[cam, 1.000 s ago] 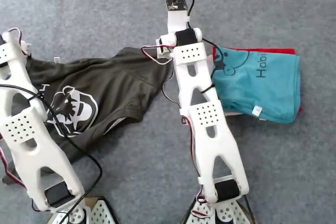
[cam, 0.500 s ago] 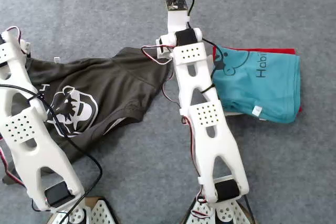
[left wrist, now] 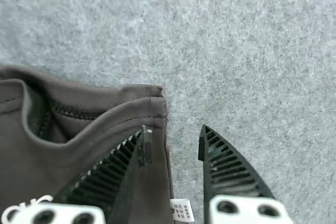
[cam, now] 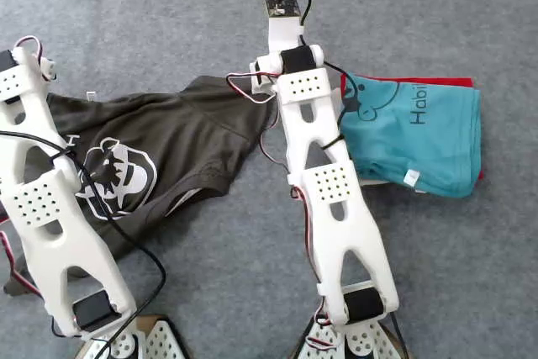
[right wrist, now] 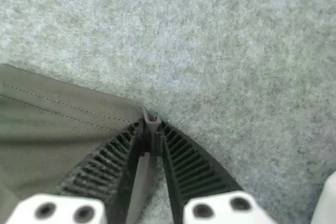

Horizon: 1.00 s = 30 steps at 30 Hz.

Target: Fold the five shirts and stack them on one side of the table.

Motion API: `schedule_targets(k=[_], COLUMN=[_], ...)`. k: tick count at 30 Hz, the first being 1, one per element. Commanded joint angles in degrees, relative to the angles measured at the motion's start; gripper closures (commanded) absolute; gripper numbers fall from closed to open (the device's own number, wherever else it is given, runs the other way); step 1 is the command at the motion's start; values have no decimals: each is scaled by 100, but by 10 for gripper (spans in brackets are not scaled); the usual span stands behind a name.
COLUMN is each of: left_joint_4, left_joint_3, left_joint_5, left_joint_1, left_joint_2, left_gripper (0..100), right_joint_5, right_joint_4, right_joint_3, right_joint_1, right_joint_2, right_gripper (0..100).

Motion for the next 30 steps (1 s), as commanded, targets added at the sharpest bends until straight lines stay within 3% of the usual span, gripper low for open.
schedule_targets(k=[1, 13, 30], left_joint_4=[-97, -9, -158], left_joint_3=[-242, -1191, -1191], left_joint_5=[0, -316, -290], left_joint_1=[101, 31, -259], left_joint_2=[-26, 756, 1125], left_gripper=[828, 834, 834], right_joint_5=[44, 44, 44], right_joint_4=[-79, -79, -79], right_joint_3=[-268, -268, -268], right_joint_1=[-62, -62, -62], right_joint_2=[-66, -66, -66], right_gripper=[981, 981, 981])
